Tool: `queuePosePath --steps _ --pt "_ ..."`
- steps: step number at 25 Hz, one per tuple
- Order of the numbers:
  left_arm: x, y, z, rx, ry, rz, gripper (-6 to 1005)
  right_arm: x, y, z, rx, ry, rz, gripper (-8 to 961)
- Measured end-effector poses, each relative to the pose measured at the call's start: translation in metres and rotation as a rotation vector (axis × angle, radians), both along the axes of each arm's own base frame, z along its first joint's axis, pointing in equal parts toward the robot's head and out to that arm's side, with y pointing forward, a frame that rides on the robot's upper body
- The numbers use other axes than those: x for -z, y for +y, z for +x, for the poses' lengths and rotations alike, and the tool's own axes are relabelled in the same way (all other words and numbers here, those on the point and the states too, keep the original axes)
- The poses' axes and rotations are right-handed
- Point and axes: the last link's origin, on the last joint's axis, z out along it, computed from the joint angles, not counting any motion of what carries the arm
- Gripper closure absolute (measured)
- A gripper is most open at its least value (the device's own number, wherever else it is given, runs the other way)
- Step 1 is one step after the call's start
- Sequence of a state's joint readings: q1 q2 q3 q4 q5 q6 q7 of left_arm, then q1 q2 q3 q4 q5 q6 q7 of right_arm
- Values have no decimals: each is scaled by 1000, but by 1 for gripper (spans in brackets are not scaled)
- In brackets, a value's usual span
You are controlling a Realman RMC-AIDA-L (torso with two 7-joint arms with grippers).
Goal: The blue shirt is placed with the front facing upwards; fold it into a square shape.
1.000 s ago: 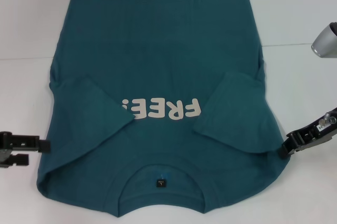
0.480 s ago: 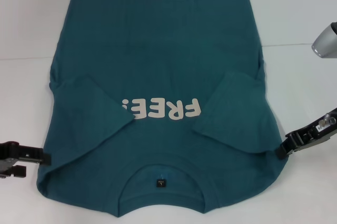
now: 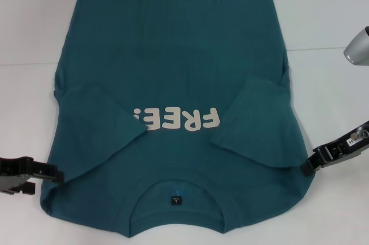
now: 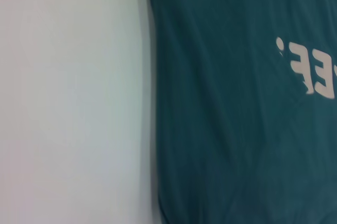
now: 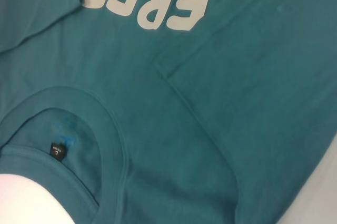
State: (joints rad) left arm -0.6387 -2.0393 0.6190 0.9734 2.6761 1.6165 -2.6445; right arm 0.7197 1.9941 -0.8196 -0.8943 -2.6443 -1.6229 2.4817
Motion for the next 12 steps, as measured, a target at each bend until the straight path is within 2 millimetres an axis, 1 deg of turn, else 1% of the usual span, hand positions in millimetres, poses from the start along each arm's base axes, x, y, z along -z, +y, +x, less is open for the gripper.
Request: queuePosePath --steps 9,12 --pt "6 7 -2 -10 60 10 218 -1 2 -2 -13 -1 -1 891" --pt "7 7 -7 -28 90 7 218 -2 2 -2 -13 -1 -1 890"
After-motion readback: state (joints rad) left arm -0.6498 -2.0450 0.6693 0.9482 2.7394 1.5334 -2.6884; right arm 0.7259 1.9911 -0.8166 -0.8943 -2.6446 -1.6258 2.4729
